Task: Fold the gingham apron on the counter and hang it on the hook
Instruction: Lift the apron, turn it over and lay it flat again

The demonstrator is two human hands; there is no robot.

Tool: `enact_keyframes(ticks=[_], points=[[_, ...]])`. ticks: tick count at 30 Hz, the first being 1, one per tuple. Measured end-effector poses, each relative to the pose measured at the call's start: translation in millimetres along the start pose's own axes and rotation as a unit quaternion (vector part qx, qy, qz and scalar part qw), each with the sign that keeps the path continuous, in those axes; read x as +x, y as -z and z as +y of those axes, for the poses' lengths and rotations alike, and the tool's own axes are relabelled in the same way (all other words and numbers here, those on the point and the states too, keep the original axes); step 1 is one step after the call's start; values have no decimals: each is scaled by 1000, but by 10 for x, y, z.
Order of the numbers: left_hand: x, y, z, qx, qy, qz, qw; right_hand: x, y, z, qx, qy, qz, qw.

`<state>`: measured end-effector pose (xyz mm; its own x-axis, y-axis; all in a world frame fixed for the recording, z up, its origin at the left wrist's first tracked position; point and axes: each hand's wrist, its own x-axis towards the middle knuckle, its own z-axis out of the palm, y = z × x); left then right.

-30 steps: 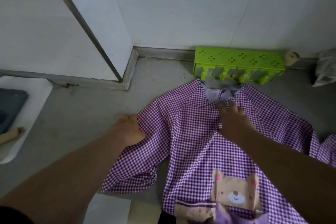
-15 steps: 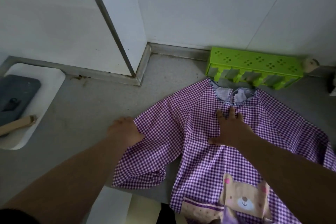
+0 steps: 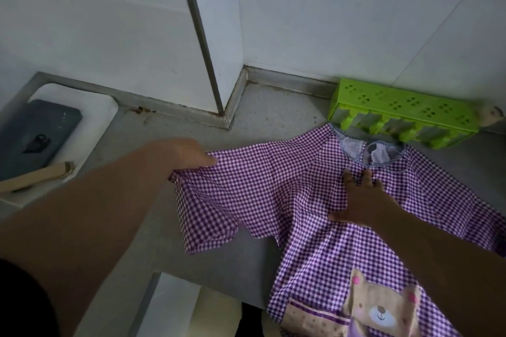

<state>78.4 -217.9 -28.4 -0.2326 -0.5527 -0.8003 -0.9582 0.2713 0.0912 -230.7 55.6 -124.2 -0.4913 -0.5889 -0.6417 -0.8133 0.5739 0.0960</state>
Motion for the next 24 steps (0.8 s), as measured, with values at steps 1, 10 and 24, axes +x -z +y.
enact_keyframes(ticks=[1,10,24], points=[[-5,44,-33,4,9,-30,1000,31,-17,14,-1,-2,1,1000],[155,-474,4,269,-46,-120,954,101,-17,6,-10,-7,-3,1000],[210,-177,-132,280,-40,319,904,23,91,-91,-17,-31,-21,999]])
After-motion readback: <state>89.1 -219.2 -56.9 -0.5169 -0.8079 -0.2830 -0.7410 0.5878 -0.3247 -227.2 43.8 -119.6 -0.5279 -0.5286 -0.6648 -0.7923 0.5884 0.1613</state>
